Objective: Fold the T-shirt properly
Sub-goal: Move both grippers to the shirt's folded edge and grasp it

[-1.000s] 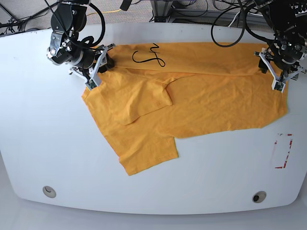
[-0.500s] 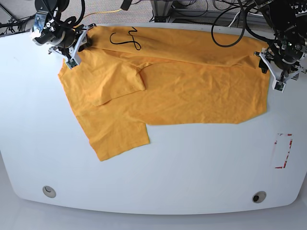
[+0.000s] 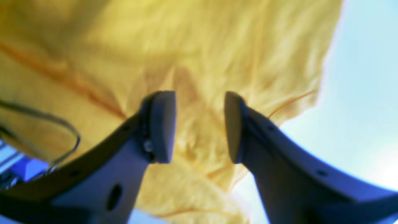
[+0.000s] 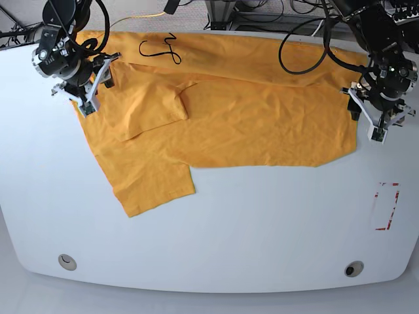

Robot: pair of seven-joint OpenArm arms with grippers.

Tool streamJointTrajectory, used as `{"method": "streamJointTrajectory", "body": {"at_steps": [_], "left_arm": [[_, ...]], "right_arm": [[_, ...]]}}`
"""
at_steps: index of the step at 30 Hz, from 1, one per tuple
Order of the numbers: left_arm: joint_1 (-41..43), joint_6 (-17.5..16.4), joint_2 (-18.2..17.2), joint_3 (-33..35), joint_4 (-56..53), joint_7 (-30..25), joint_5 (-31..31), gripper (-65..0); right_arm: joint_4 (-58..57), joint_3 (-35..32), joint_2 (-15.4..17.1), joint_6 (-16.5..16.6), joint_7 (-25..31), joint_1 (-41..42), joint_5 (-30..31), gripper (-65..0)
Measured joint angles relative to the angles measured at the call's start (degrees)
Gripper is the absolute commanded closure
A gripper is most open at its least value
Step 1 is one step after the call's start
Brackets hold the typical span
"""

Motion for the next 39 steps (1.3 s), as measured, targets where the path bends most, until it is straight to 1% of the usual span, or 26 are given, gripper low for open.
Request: {"method": "streamJointTrajectory", "body": {"at_steps": [2, 6, 10, 13, 16, 18, 21, 24, 28, 31, 32, 34, 36, 39], "left_arm": [[-1.0, 0.0, 0.0, 0.0, 0.1, 0.0, 0.2, -38.3], [-2.9, 0.1, 2.0, 1.0, 0.1, 0.5, 1.0, -38.3], [-5.4, -0.1, 2.4, 4.2, -1.4, 0.4, 0.0, -38.3], [-7.2, -0.2, 2.5, 4.3, -2.4, 0.0, 0.0, -38.3], [-7.6, 0.0, 2.5, 4.3, -2.9, 0.1, 0.2, -38.3], [-7.5, 0.0, 3.3, 4.2, -2.9, 0.2, 0.5, -38.3], [-7.3, 0.0, 4.3, 4.5, -3.0, 0.4, 0.4, -38.3], [-7.4, 0.0, 4.2, 4.5, -3.1, 0.4, 0.0, -38.3], [-7.1, 0.0, 4.0, 4.2, -3.1, 0.5, 0.6, -38.3], [-7.0, 0.0, 4.1, 4.1, -3.1, 0.5, 0.5, -38.3], [-7.1, 0.0, 4.1, 4.2, -3.1, 0.5, 0.4, -38.3], [-7.3, 0.0, 4.1, 4.1, -3.1, 0.4, 0.4, -38.3], [-7.5, 0.0, 4.1, 4.1, -3.1, 0.4, 0.5, -38.3], [-7.5, 0.0, 4.0, 4.1, -3.3, 0.4, 0.5, -38.3]], "right_arm": [[-0.8, 0.0, 0.0, 0.0, -0.1, 2.1, 0.0, -41.4], [-5.1, 0.0, 0.1, 0.0, 0.0, 8.0, 0.2, -41.4], [-13.4, 0.1, 0.5, 0.0, -0.2, 15.7, -0.4, -41.5], [-19.7, -0.1, 0.8, -0.2, 0.0, 20.9, -0.6, -41.5], [-27.1, -0.2, 2.4, 0.0, 1.1, 25.7, 0.3, -41.5], [-31.7, -0.1, 3.6, -0.1, 1.9, 28.5, -0.9, -41.5], [-38.4, -0.4, 5.5, -0.2, 5.3, 32.0, -0.9, -41.5], [-45.2, -0.4, 6.8, -0.4, 7.6, 35.3, -1.0, -41.5], [-53.0, -0.5, 8.2, -0.3, 12.4, 37.7, -0.5, -41.5], [-57.5, -0.9, 8.9, -0.3, 14.7, 38.2, -0.5, -41.5], [-58.5, -1.8, 9.2, -0.3, 16.6, 38.4, 0.5, -41.5], [-59.2, -4.3, 9.6, -0.3, 17.5, 39.1, 0.0, -41.1], [-59.2, -6.1, 9.3, -0.6, 17.8, 39.5, 0.0, -38.2], [-59.1, -6.6, 7.3, -0.2, 19.5, 38.9, 1.3, -32.8]]}}
